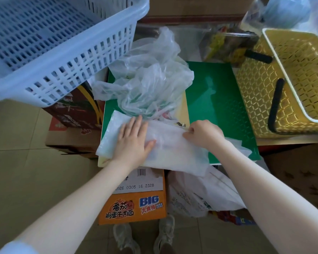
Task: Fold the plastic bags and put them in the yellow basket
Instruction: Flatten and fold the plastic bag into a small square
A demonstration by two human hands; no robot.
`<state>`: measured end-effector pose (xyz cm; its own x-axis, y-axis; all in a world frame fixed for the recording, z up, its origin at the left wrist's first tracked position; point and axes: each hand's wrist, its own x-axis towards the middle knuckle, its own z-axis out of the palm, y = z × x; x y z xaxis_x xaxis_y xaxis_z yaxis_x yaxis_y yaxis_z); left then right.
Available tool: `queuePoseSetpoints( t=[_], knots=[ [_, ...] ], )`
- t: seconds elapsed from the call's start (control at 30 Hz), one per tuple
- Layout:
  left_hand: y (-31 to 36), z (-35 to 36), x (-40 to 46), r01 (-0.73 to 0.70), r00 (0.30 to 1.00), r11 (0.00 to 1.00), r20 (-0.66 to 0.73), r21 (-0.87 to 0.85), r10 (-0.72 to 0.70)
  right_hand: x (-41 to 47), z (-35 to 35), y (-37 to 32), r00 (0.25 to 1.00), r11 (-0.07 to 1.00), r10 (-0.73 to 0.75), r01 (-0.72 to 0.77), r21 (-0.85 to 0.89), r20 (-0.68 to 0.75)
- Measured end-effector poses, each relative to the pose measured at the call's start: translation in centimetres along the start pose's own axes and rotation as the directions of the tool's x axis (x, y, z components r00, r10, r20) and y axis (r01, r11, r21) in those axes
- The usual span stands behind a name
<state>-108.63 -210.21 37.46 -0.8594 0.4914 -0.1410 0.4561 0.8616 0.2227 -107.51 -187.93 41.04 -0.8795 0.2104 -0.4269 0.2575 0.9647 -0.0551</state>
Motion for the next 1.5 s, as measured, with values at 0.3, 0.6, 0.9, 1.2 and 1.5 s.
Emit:
queuePoseSetpoints(
  t=[0.3,0.6,0.9,1.2,1.5],
  knots=[
    [-1.0,0.3,-0.2,0.221,0.972,0.965,0.052,0.141,-0.230,-0.2,0.4,3.4,0.993,0.997,0.055,-0.050,0.051,-0.103],
    [4.4,0.7,-0.3,-0.108,0.993,0.993,-0.037,0.042,0.109,-0.5,2.2,3.6,0.967,0.995,0.044,-0.020,0.097,-0.253],
    [4.5,2.1,0.7,0.053,0.995,0.988,0.079,0.147,-0.066,-2.2,3.5,9.3,0.923,0.992,0.111,-0.126,-0.018,-0.367],
    [2.6,-0.4,1.0,0.100,0.989,0.612,0.010,-0.785,-0.149,-4.4,2.5,-4.6,0.858,0.913,-0.145,0.308,0.266,-0.493],
    [-2.0,0.9,-0.9,0.130,0.989,0.991,-0.070,0.025,-0.128,-3.3,7.4,-6.6,0.949,0.984,-0.146,0.167,0.054,-0.278]
  ],
)
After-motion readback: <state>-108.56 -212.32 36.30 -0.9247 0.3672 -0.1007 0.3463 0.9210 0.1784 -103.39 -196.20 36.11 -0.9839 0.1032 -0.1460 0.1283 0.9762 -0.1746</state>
